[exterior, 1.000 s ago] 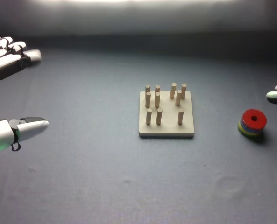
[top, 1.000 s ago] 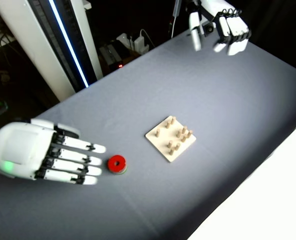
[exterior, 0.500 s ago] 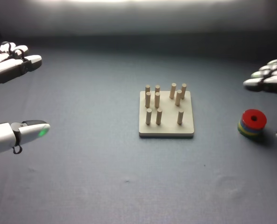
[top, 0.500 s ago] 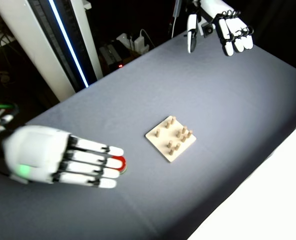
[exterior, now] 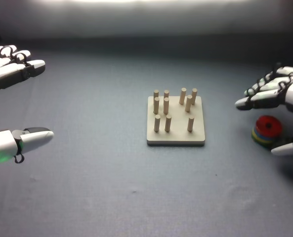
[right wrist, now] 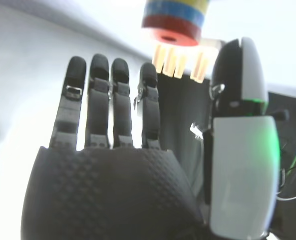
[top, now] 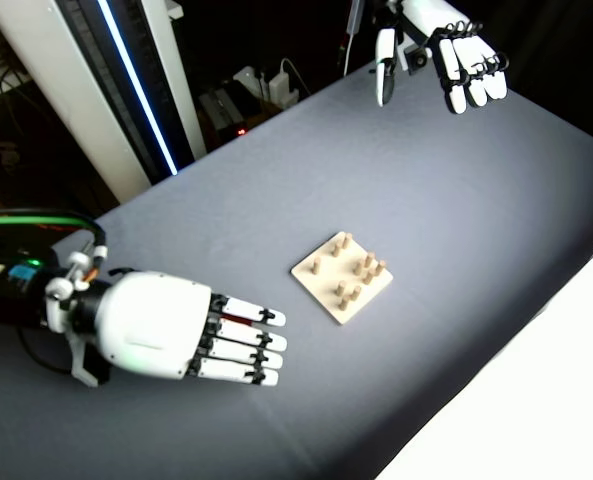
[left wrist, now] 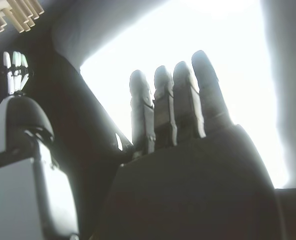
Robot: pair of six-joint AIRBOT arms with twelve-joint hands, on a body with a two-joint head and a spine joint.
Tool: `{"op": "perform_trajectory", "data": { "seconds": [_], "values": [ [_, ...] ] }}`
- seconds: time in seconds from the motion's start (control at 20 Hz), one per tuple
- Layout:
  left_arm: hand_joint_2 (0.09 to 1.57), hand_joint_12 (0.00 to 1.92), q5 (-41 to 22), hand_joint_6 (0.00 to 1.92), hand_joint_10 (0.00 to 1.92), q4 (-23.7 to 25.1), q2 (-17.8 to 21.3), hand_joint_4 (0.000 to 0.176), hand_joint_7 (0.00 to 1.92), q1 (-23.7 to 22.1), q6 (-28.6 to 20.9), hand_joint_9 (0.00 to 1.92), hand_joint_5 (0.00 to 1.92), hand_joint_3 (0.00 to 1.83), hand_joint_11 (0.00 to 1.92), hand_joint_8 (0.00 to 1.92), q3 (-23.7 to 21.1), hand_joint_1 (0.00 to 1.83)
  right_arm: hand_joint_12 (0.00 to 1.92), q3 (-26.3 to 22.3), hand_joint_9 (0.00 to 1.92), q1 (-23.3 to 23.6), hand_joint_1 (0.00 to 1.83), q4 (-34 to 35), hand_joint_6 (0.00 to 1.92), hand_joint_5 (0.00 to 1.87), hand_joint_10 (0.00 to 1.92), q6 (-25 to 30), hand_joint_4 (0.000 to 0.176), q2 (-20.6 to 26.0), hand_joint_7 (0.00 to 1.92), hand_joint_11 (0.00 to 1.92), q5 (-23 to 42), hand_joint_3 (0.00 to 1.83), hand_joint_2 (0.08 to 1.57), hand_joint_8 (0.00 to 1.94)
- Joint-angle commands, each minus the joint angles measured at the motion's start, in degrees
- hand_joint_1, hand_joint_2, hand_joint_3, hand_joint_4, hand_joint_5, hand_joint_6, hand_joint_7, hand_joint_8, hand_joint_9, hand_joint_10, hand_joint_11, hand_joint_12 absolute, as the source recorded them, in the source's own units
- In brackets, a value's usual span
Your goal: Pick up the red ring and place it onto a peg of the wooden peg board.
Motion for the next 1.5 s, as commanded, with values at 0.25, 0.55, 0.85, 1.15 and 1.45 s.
{"op": "perform_trajectory", "data": {
  "seconds": [0.25, 0.55, 0.85, 1.15, 1.45],
  "values": [
    [1.04, 0.24, -7.38, 0.0, 0.0, 0.25, -0.03, 0.03, 0.23, -0.14, -0.59, 0.12, 0.37, 0.0, 0.0, 0.0, 0.3, 0.74, 0.85, 0.85, 0.47, 0.73, 1.12, 0.85, 0.01, 0.56, 0.01, 0.18, 0.0, -0.18, 0.5, 0.13, 3.53, 0.0, 0.99, 0.01],
    [1.03, 0.34, -7.47, 0.0, 0.01, 0.27, -0.19, 0.015, 0.25, -0.12, -0.77, 0.15, 0.38, 0.0, 0.0, 0.0, 0.28, 0.64, 1.09, 1.07, 0.69, 0.73, 1.2, 0.87, 0.01, 0.73, 0.03, 0.16, 0.0, -0.18, 0.65, 0.3, 3.13, 0.0, 1.0, 0.0],
    [1.03, 0.51, -7.34, 0.0, 0.0, 0.39, -0.37, 0.0, 0.26, -0.12, -0.95, 0.17, 0.41, 0.0, 0.0, 0.0, 0.3, 0.63, 1.2, 1.11, 0.96, 0.73, 1.35, 0.88, 0.93, 0.99, 0.93, -0.25, 0.0, -0.37, 0.99, 0.71, 2.94, 0.01, 1.09, 0.93],
    [1.04, 0.45, -7.37, 0.0, 0.0, 0.4, -0.44, 0.0, 0.26, 0.15, -1.06, 0.17, 0.41, 0.0, 0.0, 0.0, 0.38, 0.59, 1.14, -0.58, 1.01, 3.39, 1.39, -1.84, 0.71, 1.06, 1.09, -0.23, 0.0, -0.44, 1.05, 0.88, 6.49, 0.0, 1.07, 0.92],
    [1.02, 0.6, -7.37, 0.0, 0.0, 0.33, -0.44, 0.0, 0.26, 0.35, -1.1, 0.19, 0.41, 0.0, 0.0, 0.0, 0.54, 0.62, 1.54, -1.64, 1.08, 7.37, 1.28, -4.68, 0.63, 1.09, 1.2, 1.6, 0.0, -2.49, 1.08, 0.95, 12.94, 0.0, 1.07, 1.1]
  ]
}}
